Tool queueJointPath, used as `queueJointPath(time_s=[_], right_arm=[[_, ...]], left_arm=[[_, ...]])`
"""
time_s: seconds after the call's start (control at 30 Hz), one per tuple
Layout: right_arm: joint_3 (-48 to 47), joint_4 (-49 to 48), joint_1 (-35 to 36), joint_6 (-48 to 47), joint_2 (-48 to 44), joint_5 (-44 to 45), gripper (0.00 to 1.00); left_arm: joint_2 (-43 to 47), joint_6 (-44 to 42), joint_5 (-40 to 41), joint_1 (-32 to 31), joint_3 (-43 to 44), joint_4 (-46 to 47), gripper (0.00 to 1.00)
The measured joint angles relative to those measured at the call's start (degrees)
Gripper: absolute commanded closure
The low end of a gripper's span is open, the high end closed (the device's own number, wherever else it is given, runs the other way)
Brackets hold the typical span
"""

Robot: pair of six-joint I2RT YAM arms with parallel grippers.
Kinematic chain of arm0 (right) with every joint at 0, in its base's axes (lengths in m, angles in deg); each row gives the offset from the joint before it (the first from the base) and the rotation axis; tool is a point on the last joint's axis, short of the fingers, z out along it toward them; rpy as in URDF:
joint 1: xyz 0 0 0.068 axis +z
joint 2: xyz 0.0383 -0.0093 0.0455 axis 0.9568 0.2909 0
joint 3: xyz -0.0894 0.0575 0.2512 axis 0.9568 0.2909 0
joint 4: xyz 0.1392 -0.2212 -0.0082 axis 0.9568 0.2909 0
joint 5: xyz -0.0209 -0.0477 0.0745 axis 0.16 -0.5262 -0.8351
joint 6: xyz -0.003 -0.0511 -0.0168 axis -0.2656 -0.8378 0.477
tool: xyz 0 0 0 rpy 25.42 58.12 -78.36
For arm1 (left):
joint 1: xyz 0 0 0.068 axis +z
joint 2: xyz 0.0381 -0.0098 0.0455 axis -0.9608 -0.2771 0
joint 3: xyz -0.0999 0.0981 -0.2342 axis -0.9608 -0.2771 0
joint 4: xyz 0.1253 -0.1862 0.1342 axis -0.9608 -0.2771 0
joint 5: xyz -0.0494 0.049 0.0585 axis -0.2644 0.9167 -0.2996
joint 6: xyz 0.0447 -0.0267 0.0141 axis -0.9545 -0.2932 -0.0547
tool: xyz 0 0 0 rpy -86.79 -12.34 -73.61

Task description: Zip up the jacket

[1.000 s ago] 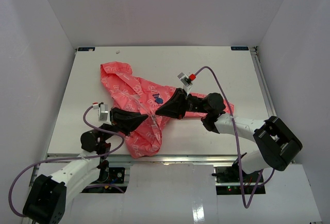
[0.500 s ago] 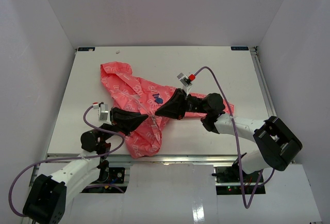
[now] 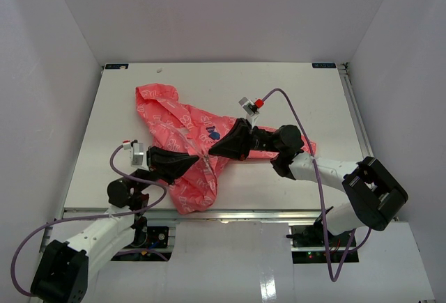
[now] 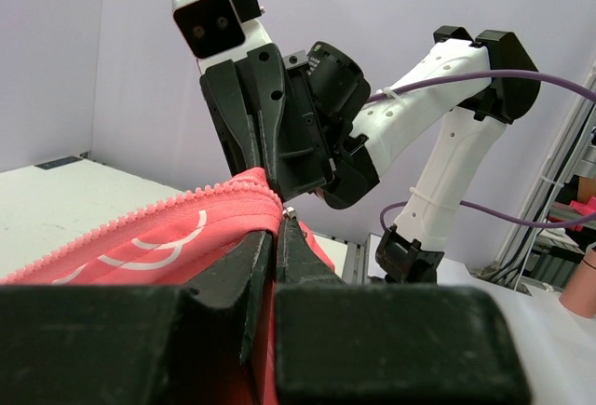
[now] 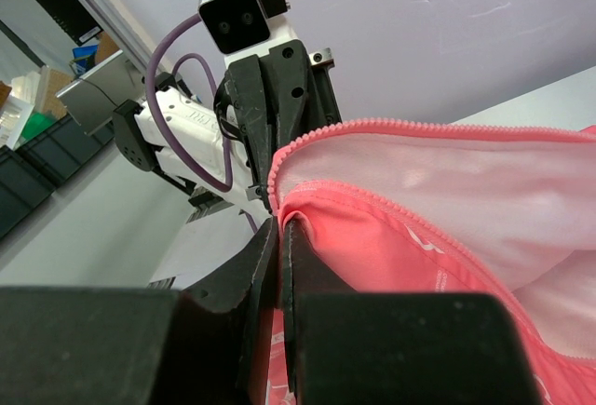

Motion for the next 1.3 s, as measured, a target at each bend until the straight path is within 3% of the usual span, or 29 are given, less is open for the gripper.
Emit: queueJointPath(time_s=[1.3], right_arm=[[-0.02, 0.02, 0.15, -0.11, 0.34, 0.42, 0.92]], left_arm=[[-2.34, 1.05, -0.09, 0.00, 0.00, 0.47, 1.00]])
